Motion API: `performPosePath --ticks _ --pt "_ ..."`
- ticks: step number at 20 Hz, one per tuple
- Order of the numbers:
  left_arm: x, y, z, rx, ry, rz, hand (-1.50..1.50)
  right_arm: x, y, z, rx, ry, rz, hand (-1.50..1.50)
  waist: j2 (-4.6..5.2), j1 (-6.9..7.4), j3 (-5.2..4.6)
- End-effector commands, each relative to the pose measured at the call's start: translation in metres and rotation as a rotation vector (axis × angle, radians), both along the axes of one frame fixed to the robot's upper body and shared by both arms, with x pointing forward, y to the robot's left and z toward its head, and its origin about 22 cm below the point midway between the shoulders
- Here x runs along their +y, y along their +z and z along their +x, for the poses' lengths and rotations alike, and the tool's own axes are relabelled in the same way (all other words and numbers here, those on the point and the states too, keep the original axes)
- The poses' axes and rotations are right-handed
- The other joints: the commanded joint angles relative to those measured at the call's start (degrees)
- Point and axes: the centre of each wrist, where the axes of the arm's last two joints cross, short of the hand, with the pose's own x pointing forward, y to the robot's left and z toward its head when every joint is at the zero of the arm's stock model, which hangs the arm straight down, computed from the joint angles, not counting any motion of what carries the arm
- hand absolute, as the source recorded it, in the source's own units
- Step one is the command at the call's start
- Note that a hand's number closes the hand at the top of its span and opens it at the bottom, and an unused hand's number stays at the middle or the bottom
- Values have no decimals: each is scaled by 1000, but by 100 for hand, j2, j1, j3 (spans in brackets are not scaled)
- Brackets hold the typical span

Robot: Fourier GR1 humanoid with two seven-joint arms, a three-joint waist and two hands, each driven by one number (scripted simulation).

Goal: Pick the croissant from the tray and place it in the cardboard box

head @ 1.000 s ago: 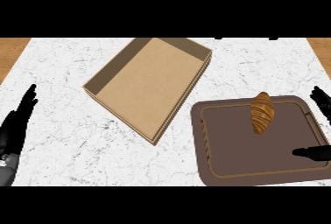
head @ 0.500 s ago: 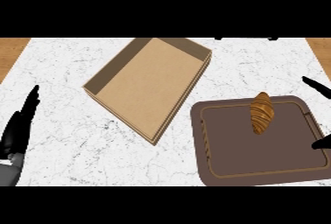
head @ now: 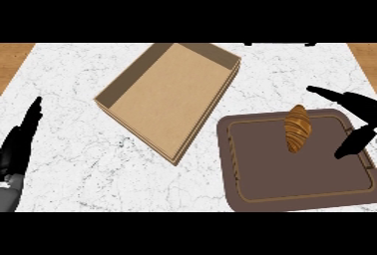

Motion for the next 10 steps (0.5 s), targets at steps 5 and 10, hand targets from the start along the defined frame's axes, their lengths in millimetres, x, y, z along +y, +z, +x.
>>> performPosePath --ticks 5,10 --pt "-27 4 -3 -17 5 -7 0 14 -13 7 46 21 -89 -150 -5 -20 6" --pt "7 -1 5 3 12 9 0 26 -23 15 39 15 -72 -150 -1 -49 3"
